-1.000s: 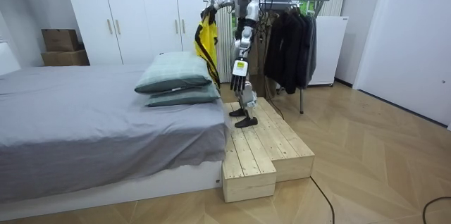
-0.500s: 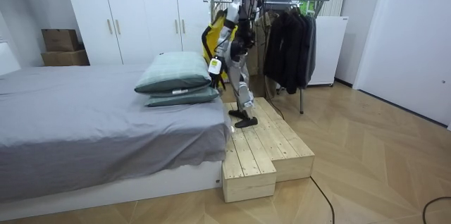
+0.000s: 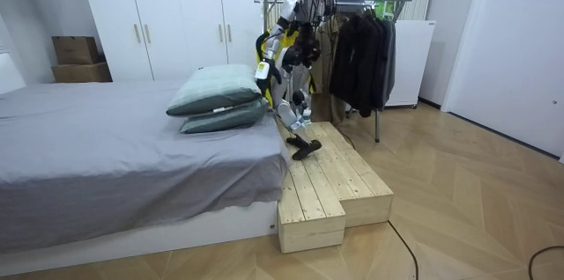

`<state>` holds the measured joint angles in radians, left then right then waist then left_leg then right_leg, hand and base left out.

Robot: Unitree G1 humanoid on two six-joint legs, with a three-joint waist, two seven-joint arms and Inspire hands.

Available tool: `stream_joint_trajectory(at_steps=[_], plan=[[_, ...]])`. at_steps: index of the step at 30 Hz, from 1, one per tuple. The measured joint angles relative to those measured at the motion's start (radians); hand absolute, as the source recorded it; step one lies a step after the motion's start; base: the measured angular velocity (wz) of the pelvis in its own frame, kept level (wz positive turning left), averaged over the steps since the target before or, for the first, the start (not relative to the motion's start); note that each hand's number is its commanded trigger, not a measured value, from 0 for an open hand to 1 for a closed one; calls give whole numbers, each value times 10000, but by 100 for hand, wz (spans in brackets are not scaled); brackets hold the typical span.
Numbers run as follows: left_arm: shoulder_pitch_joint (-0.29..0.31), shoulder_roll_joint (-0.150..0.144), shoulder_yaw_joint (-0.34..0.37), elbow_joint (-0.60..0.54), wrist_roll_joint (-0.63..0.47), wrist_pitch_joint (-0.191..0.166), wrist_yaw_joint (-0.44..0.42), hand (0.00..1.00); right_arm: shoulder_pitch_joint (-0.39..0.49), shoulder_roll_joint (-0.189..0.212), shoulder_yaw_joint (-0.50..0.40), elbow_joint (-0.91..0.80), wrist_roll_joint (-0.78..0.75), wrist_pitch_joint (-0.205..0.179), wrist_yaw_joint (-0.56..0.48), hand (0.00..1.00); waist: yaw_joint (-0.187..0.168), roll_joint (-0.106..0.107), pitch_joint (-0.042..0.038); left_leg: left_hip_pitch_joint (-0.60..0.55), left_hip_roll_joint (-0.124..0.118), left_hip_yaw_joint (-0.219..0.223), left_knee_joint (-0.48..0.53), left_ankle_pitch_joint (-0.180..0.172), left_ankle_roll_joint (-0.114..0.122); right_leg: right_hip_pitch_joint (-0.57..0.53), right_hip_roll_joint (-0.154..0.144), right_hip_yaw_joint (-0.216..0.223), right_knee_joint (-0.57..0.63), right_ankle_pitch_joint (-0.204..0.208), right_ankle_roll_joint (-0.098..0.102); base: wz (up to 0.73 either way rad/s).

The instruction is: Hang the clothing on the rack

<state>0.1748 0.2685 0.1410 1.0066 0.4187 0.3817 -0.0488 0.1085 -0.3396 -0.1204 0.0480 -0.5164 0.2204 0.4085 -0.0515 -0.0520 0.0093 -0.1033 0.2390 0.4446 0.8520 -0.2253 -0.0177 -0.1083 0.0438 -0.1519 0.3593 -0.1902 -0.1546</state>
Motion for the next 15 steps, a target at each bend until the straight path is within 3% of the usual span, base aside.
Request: stream_joint_trajectory(at_steps=[1, 3, 4, 5, 6, 7, 8, 9, 10, 11, 13, 14, 15], plan=[[32, -3, -11, -48, 172, 146, -105, 0, -160, -8, 162, 263, -148, 1, -4, 100, 105, 37, 28, -268, -507, -1107, -599, -20, -28, -20, 146, 524, -55, 107, -36, -120], [152, -16, 31, -54, 179, 392, -236, 0, -446, -15, 586, 374, -424, 1, -43, 100, 463, 132, 41, -386, -1511, -2679, -2593, -28, -77, -204, 556, 1978, -113, 355, -99, -156], [160, -34, 76, -54, 208, 502, -277, 0, -532, -13, 696, 368, -440, -3, -52, 100, 506, 155, 37, -419, -1685, -2944, -3108, -18, -90, -279, 691, 2383, -118, 439, -124, -157], [161, -61, 145, -54, 265, 676, -344, 0, -765, -22, 962, 374, -442, 0, -55, 100, 575, 199, 64, -447, -1975, -3267, -3934, -9, -102, -369, 939, 3101, -126, 574, -76, -155], [166, -77, 261, -53, 257, 878, -469, 0, -983, -23, 1281, 364, -436, -1, -54, 100, 618, 263, 81, -452, -2139, -3428, -4552, 2, -100, -399, 1161, 3719, -176, 698, 96, -151], [168, -76, 296, -54, 244, 966, -519, 0, -1063, -23, 1436, 353, -444, -2, -64, 100, 594, 290, 86, -448, -2200, -3446, -4781, 30, -67, -381, 1256, 3957, -235, 747, 230, -125], [167, -70, 302, -56, 227, 1062, -582, 0, -1064, -22, 1691, 273, -572, 0, -95, 100, 492, 359, 85, -423, -2350, -3547, -5208, 115, -54, -262, 1371, 4265, -493, 854, 578, -82], [167, -74, 293, -116, 228, 1191, -698, 0, -1059, -19, 1901, 237, -815, 5, -89, 100, 327, 364, 90, -373, -2529, -3644, -5643, 412, 80, -93, 1396, 4495, -828, 987, 855, -65], [166, -81, 265, -177, 228, 1241, -763, 0, -1059, -20, 1955, 220, -917, 17, -79, 100, 280, 377, 93, -326, -2606, -3652, -5886, 546, 205, -14, 1400, 4581, -1022, 1066, 991, -43], [167, -99, 169, -407, 253, 1310, -888, 0, -1057, -19, 1973, 123, -1159, 134, -17, 100, 244, 431, 99, -222, -2741, -3665, -6382, 906, 397, 108, 1425, 4689, -1417, 1214, 1225, -26], [168, -101, -32, -966, 350, 1435, -941, 0, -1046, -51, 1956, -41, -1335, 356, 3, 100, 240, 449, 102, -35, -2809, -3629, -6863, 1404, 404, 15, 1582, 4797, -1521, 1257, 1245, -11], [168, -122, -257, -1359, 353, 1639, -947, 0, -978, -92, 1955, -204, -1331, 450, 28, 100, 286, 449, 101, 228, -2791, -3571, -7038, 1847, 442, -23, 1689, 4850, -1543, 1244, 1217, 0], [167, -129, -345, -1550, 357, 1726, -947, 0, -957, -96, 1955, -309, -1330, 458, 52, 100, 272, 434, 115, 336, -2749, -3421, -7236, 1883, 433, -54, 1733, 4884, -1591, 1239, 1209, 0]])
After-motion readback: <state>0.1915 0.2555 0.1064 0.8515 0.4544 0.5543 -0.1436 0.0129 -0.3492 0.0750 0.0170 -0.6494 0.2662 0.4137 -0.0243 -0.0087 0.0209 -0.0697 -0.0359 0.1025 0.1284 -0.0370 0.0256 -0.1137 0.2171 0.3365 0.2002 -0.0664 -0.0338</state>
